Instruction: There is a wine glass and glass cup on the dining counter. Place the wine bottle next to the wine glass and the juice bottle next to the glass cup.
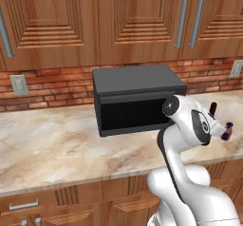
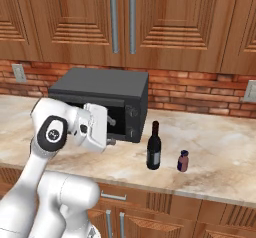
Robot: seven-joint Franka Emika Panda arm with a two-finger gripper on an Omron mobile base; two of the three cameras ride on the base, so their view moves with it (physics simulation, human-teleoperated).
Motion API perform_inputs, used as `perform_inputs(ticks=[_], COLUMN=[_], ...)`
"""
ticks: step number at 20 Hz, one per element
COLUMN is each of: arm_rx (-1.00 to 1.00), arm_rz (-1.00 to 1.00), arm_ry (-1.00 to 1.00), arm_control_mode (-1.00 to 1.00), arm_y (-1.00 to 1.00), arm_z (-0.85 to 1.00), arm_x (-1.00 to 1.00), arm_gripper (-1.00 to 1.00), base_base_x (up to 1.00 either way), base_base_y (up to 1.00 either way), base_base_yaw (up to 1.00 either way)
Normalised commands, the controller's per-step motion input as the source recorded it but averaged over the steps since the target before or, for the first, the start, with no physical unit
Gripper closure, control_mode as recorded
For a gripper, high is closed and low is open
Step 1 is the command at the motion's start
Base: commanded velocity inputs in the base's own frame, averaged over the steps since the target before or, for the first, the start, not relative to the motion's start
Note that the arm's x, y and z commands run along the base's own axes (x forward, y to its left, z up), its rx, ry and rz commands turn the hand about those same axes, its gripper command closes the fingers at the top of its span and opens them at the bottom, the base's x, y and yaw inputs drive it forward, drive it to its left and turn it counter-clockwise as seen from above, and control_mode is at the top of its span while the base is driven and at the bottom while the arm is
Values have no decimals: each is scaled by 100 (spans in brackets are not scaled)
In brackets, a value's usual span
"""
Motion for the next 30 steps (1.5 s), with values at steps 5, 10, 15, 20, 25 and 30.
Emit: perform_inputs(ticks=[5, 10, 15, 20, 25, 30], arm_rx=[-3, -1, 0, 0, 0, 0], arm_rz=[-6, -5, -2, 0, 0, 0], arm_ry=[1, 4, 1, 0, 0, 4], arm_control_mode=[-100, -100, -100, -100, -100, -100], arm_y=[-26, -27, -18, -9, -12, -13], arm_z=[-17, -17, -17, -12, -11, -11], arm_x=[18, 13, 16, 16, 19, 21], arm_gripper=[-100, -100, -100, -100, -100, -100], base_base_x=[0, 0, 0, 0, 0, 0], base_base_y=[0, 0, 0, 0, 0, 0], base_base_yaw=[0, 0, 0, 0, 0, 0])
